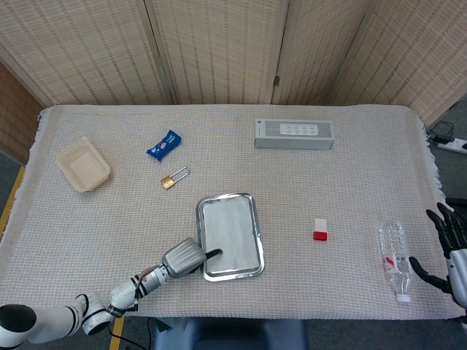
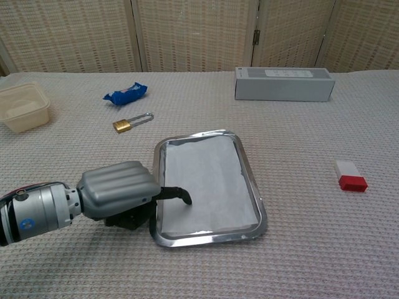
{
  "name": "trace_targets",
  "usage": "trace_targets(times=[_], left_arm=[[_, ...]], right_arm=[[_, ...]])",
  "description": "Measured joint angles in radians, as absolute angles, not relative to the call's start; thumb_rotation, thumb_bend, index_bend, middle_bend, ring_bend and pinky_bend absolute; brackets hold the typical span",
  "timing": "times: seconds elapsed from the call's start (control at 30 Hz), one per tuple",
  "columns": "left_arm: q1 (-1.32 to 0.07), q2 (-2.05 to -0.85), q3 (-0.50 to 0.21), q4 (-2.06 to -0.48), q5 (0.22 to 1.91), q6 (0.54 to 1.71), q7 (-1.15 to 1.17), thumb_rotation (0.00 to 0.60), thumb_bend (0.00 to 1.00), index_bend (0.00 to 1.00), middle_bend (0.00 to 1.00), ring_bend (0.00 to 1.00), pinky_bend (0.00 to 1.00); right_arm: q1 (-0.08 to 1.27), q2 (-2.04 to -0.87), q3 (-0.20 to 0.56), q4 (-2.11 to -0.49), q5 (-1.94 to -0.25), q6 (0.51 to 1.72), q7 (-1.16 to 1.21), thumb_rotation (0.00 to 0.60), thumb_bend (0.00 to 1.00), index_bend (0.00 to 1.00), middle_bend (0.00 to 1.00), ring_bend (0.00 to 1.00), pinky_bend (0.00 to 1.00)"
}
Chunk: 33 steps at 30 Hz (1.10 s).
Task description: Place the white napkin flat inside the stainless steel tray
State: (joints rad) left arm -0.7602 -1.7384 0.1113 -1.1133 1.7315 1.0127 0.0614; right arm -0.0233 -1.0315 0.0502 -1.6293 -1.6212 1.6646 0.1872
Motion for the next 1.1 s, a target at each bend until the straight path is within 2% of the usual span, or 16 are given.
trace_targets(times=[1.1], left_arm=[[-0.766, -1.717, 0.116, -1.149, 1.724, 0.99, 0.126, 0.6, 0.96, 0.28, 1.0, 1.0, 1.0]], right_arm=[[-0.027, -1.03, 0.052, -1.628, -1.626, 1.675, 0.194, 0.6, 0.33, 0.0, 0.0, 0.0, 0.0]])
